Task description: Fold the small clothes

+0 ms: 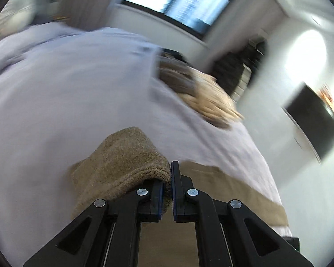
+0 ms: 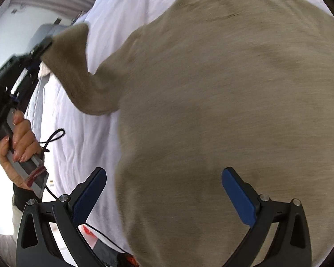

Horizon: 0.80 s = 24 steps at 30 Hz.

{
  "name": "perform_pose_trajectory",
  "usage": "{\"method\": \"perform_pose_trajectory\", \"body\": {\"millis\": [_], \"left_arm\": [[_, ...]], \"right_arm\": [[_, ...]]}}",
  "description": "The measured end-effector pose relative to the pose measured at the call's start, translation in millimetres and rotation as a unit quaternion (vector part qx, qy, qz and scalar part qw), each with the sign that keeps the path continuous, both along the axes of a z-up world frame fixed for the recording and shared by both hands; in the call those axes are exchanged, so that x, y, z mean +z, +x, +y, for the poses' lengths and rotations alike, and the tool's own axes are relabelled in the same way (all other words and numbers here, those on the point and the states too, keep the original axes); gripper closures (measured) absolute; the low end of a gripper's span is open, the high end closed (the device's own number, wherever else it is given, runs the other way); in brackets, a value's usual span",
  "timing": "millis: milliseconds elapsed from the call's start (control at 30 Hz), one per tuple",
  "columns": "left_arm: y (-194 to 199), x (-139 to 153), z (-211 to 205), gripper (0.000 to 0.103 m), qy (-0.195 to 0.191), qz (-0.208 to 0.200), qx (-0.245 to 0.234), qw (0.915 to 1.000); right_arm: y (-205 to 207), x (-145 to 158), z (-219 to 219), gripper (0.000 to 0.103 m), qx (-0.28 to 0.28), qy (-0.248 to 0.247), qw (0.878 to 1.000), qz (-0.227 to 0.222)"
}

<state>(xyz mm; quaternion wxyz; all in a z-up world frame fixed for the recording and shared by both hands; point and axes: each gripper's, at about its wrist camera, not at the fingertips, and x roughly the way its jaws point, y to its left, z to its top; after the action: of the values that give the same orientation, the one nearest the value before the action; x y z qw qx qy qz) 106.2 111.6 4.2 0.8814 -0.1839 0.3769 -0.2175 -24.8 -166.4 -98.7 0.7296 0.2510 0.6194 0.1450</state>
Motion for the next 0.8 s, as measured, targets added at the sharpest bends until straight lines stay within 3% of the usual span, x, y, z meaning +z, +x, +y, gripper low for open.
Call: {"method": "perform_pose_trajectory", "body": {"millis": [133,300,400,533,567,633,667,800], "left_arm": [[13.3,-22.0,-100.2,0.096,0.019,0.027,-0.087,0.9957],[9.9,-76.0,-189.0,0.096,0.092,0.080,-0.137,0.9831],[-1.2,-105.4,-207.9,0.096,0.121,0.108,-0.139,0.9768],[-11.8,-117.3,-205.9,0.092,0.162,0.151,-0.130,0.9664],[-10.7,-115.5,-204.1,0.084,0.168,0.153,-0.126,0.9656],[-14.7,-101.6,-190.0,0.027,0.176,0.137,-0.106,0.9689],[-18.1,-90.9,-178.6,0.021,0.176,0.122,-0.092,0.9724],[-19.4,-62.4,-128.9,0.020,0.181,0.103,-0.050,0.9769]], "right_arm": [[-3.8,-2.6,-50.5,0.000,-0.045,-0.010,0.999,-0.001],[-8.5,-16.7,-104.3,0.000,-0.088,-0.032,0.995,0.019],[-11.4,-22.7,-127.3,0.000,-0.104,-0.040,0.993,0.032],[-2.2,-16.6,-146.6,0.000,-0.099,-0.062,0.993,0.028],[1.0,-14.3,-151.7,0.000,-0.094,-0.068,0.993,0.024],[14.5,-8.7,-144.6,0.000,-0.080,-0.085,0.993,0.007],[16.5,-6.3,-135.2,0.000,-0.071,-0.095,0.993,-0.002],[43.3,14.6,-107.2,0.000,-0.011,-0.156,0.986,-0.053]]}}
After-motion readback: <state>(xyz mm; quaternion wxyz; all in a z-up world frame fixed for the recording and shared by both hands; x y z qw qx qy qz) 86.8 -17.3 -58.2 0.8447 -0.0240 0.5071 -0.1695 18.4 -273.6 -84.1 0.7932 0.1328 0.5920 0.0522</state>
